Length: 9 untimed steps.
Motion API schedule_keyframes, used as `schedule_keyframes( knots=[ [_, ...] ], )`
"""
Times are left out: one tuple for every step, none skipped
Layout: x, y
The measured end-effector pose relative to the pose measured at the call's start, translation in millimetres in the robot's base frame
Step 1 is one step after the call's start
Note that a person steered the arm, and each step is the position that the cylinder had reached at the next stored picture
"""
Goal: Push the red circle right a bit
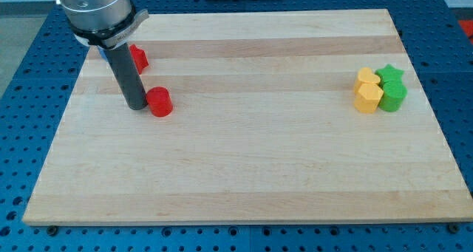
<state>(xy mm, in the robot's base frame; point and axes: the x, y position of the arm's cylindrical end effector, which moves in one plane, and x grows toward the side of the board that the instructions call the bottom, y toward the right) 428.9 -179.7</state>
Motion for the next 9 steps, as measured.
schedule_keyframes(
  knots=[
    [-4.2, 28.8],
    [-3.4, 101.8],
    [-3.4, 109.6],
    [-3.4, 109.6],
    [18.2, 88.5],
    [35.9, 78.6],
    [33.3, 87.2],
    [20.7, 115.0],
    [16.9, 133.3]
  ],
)
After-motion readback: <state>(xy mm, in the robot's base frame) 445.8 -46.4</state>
